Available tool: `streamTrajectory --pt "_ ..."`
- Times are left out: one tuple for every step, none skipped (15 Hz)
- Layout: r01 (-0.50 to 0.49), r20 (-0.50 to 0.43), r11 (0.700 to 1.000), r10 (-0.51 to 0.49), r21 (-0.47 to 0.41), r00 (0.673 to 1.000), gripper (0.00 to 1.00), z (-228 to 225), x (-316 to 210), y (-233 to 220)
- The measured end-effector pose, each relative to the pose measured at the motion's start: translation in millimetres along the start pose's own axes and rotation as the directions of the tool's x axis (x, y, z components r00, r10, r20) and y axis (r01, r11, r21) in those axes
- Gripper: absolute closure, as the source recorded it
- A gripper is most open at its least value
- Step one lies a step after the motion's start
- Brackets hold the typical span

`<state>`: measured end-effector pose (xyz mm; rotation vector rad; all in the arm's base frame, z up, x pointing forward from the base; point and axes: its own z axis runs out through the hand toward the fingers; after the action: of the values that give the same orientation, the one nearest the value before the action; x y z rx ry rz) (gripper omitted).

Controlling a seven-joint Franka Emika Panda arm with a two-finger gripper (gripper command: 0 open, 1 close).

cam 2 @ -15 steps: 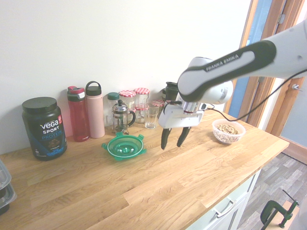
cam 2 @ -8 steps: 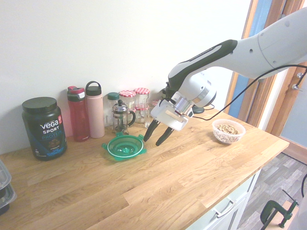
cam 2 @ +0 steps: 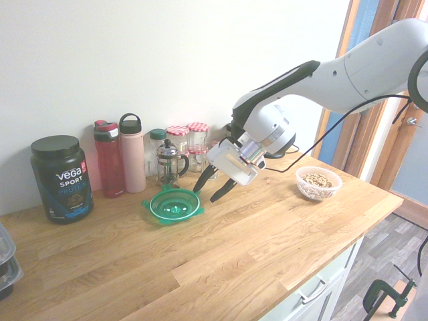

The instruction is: Cover the lid of food container

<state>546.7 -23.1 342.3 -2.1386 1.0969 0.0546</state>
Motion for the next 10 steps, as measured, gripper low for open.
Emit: streamTrajectory --pt "-0.009 0.0 1.0 0.009 0.004 1.0 0.0 6 2 3" --pt "-0.015 -0.001 1.0 0.015 0.007 1.0 0.0 13 4 5" --pt "-0.019 -0.002 1.0 0.019 0.008 1.0 0.0 19 6 6" --pt "-0.017 -0.006 1.0 0.017 0.009 1.0 0.0 24 8 4" --pt "-0.01 -0.011 1.0 0.01 0.011 1.0 0.0 28 10 1" --pt "-0.003 -0.021 1.0 0.003 0.012 1.0 0.0 32 12 -3" --pt "0.002 -0.027 1.0 -0.001 0.013 1.0 0.0 35 14 -5" --pt "0.003 -0.027 1.0 -0.003 0.017 1.0 1.0 37 16 -8" --pt "0.001 -0.026 1.0 0.0 0.023 1.0 1.0 39 17 -11" --pt "-0.005 -0.021 1.0 0.006 0.031 1.0 1.0 42 18 -12"
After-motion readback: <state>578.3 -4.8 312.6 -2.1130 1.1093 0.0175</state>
